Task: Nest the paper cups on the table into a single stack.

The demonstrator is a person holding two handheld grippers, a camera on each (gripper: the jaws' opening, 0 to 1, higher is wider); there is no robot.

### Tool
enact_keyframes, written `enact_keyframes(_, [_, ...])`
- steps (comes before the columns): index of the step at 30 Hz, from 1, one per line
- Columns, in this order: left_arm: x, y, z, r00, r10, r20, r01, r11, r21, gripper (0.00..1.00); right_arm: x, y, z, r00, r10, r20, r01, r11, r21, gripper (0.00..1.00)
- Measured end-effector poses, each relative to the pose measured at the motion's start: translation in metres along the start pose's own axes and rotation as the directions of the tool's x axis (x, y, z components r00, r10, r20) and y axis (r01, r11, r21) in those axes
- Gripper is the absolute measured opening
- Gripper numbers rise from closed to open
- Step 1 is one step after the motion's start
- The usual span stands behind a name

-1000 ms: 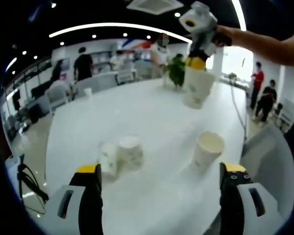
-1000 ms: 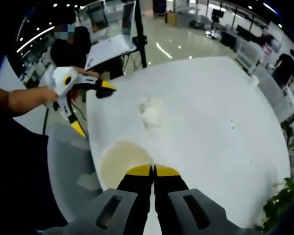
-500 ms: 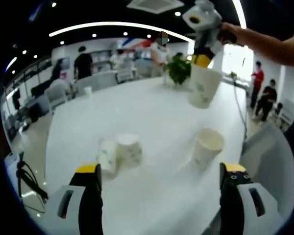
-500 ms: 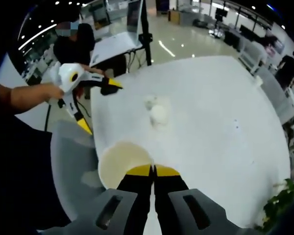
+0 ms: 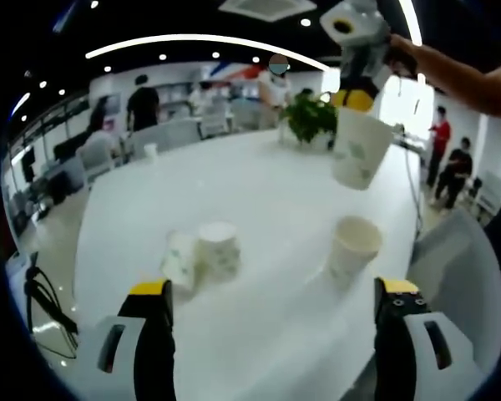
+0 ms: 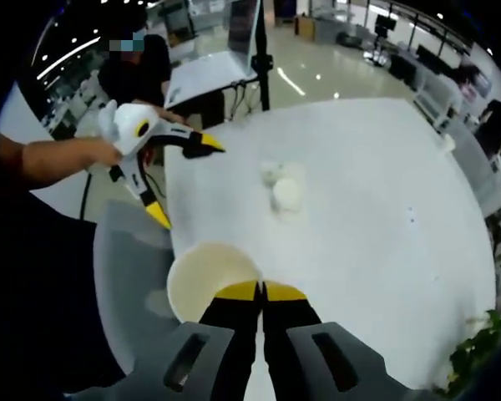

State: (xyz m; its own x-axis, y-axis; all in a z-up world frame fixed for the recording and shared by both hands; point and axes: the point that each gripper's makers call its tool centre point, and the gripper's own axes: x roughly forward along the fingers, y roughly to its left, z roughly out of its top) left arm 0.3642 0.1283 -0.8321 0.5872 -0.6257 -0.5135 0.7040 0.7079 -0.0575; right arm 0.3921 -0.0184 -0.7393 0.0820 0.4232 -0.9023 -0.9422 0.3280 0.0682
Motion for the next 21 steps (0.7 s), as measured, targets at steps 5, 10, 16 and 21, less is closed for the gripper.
enact_keyframes(5, [0.001, 0.0, 0.0, 1.0, 0.002, 0.001, -0.002, 1.0, -0.003, 0.98, 0.002, 0.009, 0.0, 1.0, 0.008, -0.005, -0.008, 1.0, -0.019, 0.0])
enact_keyframes(10, [0.001, 0.001, -0.001, 1.0, 0.003, -0.001, -0.003, 1.0, -0.007, 0.98, 0.005, 0.018, -0.003, 1.0, 0.016, -0.018, -0.017, 0.999, -0.036, 0.0])
enact_keyframes(16, [0.001, -0.002, -0.006, 1.0, -0.002, -0.009, 0.002, 1.0, -0.009, 0.98, 0.006, 0.028, -0.005, 0.999, 0.027, -0.025, -0.027, 0.999, -0.041, 0.0])
enact_keyframes(21, [0.002, -0.002, -0.006, 1.0, -0.002, -0.004, 0.002, 1.0, -0.01, 0.98, 0.007, 0.036, -0.009, 0.999, 0.038, -0.031, -0.039, 0.998, -0.043, 0.0])
